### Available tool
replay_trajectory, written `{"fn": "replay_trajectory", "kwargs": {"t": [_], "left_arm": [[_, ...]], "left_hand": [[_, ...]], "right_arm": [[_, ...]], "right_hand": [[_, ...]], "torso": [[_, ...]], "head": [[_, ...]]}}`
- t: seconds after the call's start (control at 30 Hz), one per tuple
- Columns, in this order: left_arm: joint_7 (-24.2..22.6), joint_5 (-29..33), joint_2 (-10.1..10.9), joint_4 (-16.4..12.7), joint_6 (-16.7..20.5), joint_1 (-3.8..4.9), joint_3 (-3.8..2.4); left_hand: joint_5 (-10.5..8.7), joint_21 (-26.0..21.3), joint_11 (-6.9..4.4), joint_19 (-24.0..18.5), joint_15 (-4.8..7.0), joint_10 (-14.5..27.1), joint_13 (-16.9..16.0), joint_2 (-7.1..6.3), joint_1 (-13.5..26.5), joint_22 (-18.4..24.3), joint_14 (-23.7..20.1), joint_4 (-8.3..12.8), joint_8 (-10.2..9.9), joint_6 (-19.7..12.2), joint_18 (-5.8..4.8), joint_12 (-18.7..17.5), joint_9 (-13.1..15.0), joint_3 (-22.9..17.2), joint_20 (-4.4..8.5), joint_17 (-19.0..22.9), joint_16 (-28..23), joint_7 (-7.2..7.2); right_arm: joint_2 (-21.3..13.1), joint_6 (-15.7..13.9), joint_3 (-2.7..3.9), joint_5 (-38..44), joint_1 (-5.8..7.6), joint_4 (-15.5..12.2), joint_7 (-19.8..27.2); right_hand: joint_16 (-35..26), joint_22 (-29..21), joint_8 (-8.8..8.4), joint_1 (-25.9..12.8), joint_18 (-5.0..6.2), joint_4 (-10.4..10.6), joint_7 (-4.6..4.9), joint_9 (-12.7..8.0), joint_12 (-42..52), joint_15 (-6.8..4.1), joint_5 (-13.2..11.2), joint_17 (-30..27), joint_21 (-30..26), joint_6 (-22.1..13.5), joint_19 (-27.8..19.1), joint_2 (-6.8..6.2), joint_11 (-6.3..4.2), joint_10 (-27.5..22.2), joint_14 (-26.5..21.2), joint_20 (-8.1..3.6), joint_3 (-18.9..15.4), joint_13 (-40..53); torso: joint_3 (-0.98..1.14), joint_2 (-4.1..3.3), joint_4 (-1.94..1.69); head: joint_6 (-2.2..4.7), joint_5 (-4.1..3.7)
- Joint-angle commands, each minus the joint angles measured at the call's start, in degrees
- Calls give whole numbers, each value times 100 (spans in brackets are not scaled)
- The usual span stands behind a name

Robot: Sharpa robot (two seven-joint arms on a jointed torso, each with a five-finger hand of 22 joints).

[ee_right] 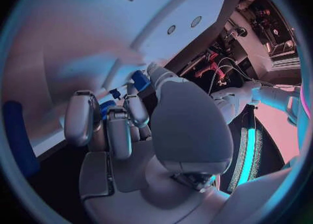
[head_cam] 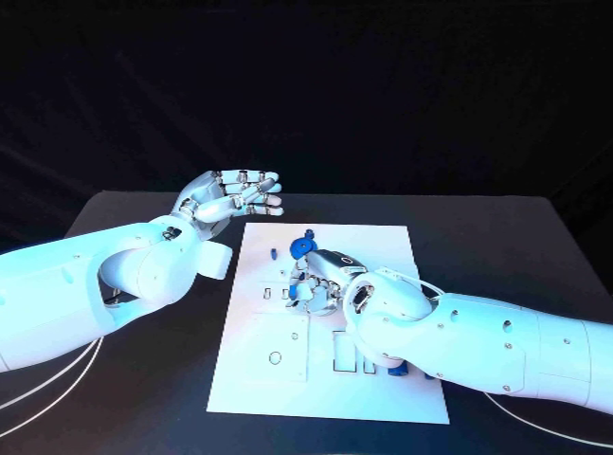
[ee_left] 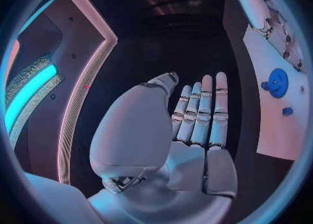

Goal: Assemble the parts on the task board

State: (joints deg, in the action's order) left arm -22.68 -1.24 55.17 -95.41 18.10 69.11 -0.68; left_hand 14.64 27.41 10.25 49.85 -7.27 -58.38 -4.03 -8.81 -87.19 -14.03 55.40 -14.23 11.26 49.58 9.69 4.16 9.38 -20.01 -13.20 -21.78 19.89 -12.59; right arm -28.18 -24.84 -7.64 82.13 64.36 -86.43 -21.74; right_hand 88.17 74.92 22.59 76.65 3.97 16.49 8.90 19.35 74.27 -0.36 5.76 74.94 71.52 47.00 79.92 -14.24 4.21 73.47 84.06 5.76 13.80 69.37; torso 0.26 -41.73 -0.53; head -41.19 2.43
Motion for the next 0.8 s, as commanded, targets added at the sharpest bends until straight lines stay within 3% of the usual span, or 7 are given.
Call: {"fn": "replay_trajectory", "kwargs": {"t": [0.03,0.17,0.33,0.47,0.57,0.7,0.8], "left_arm": [[-25,-29,-6,-4,-79,3,-2],[2,-63,-7,10,-63,3,-2],[237,-543,-4,59,-13,3,-1],[690,-973,-12,139,109,4,-1],[1171,-1275,-30,255,223,5,-1],[1813,-1928,-58,424,-37,6,-2],[2260,-2464,-87,510,-312,7,-2]], "left_hand": [[-37,37,-7,-5,7,-47,-6,2,57,-6,26,10,28,28,59,1,9,-33,36,-6,25,-71],[-37,57,-8,-17,7,-46,-4,-7,64,-19,18,12,26,24,56,-4,9,-39,38,-17,35,-70],[-37,135,3,-57,7,-10,2,-69,157,-70,32,-22,-15,-59,53,-25,-5,-14,37,-78,109,-82],[-7,399,-147,111,157,-194,-146,-209,446,-199,318,-194,-224,-639,78,248,-64,181,134,-422,642,138],[-38,1123,-289,535,353,-571,-640,-122,749,-611,813,-224,368,-157,62,1088,214,364,375,-1255,1929,71],[-1,2236,-441,493,510,-176,-1771,-105,823,-1343,1016,-233,1440,-265,76,2720,818,401,515,-2079,3429,226],[-4,3039,-506,819,597,-45,-2168,-88,934,-2134,1886,-232,1835,-310,1,3337,1084,417,575,-3467,4770,316]], "right_arm": [[-6,-85,-7,-15,-17,-5,106],[-49,-205,-8,-18,-23,-56,159],[-254,-456,-4,-23,-25,-226,442],[-529,-628,31,-181,-3,-419,906],[-810,-547,86,-312,48,-626,1319],[-1276,-380,158,-665,175,-980,1728],[-1524,-271,182,-1065,269,-1141,1873]], "right_hand": [[-22,159,-46,76,42,17,24,-42,-32,56,-9,972,-49,-82,13,202,7,-56,471,42,-626,-40],[-32,146,-157,168,51,40,74,-130,-60,97,-2,953,-114,-231,1,309,68,-117,467,76,-1415,-119],[-41,141,-216,213,54,45,103,-166,-69,117,28,930,-138,-308,-4,287,93,-137,461,91,-1558,-148],[-46,121,-242,336,63,39,115,-186,-68,129,130,920,-182,-329,-22,351,105,-147,458,105,-1529,-161],[-61,87,-255,450,77,37,119,-203,-87,133,350,889,-252,-324,-52,464,108,-179,449,112,-1454,-200],[-68,88,-240,472,78,32,110,-204,-73,129,412,875,-261,-281,-51,542,100,-168,445,110,-1414,-190],[-64,93,-217,483,78,27,98,-198,-52,121,436,885,-260,-231,-47,567,90,-144,447,106,-1402,-168]], "torso": [[-3,-2,4],[-1,-2,2],[3,1,-13],[-2,18,0],[3,19,6],[13,22,3],[11,47,5]], "head": [[6,-1],[7,-3],[-2,-16],[4,19],[15,51],[7,55],[-10,58]]}}
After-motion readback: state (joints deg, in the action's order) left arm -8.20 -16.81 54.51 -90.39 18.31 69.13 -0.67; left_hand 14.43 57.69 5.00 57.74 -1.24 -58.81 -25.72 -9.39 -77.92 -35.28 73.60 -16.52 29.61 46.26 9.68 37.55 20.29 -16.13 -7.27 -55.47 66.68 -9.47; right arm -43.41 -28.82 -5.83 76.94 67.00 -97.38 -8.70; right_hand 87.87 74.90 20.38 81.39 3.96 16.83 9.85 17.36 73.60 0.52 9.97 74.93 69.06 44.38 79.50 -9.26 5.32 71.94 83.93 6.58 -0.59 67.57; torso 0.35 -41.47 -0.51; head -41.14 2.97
